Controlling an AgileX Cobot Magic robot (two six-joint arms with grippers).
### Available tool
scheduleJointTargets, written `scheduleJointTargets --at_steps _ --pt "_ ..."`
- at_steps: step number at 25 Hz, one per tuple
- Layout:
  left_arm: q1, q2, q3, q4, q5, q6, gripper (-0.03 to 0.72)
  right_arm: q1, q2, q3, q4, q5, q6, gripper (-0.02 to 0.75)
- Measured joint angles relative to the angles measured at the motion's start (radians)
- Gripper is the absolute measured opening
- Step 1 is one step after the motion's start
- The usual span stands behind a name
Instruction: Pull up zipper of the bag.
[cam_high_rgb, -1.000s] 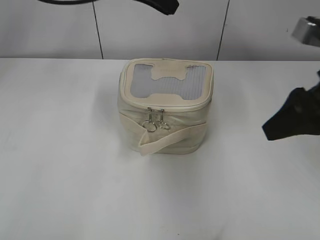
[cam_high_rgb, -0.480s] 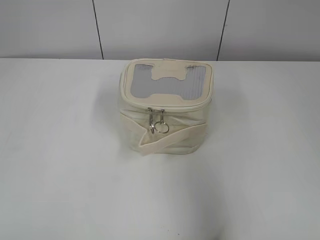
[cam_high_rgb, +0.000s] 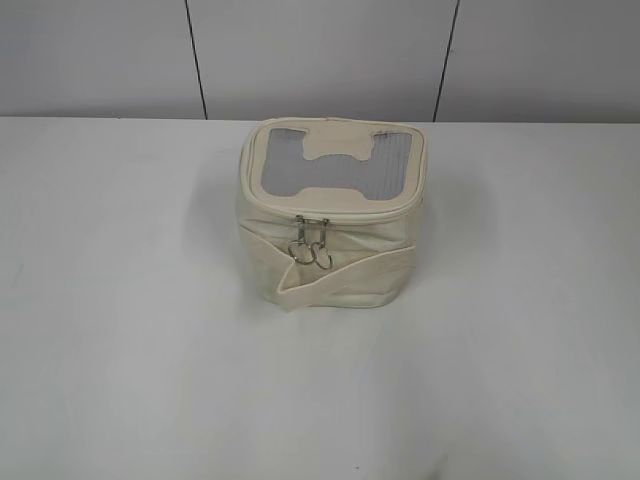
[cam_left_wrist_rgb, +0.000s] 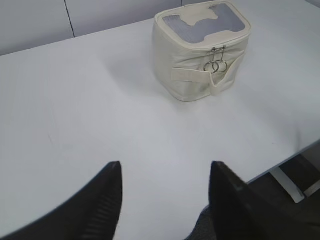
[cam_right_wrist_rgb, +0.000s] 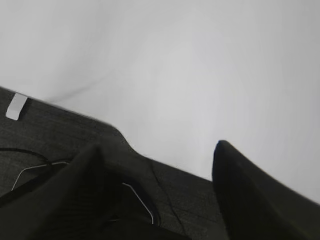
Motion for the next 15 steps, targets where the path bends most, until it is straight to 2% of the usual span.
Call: scheduleJointTargets --at_steps 5,15 --pt "0.0 -0.095 0.139 0.0 -0.054 -0.008 0.426 0.0 -0.108 0.007 -0.037 -0.005 0.002 0.534" --pt "0.0 -0.115 0.18 0.0 -0.122 -0.007 0.426 0.0 -0.23 0.042 -0.082 -0.099 0.003 0.536"
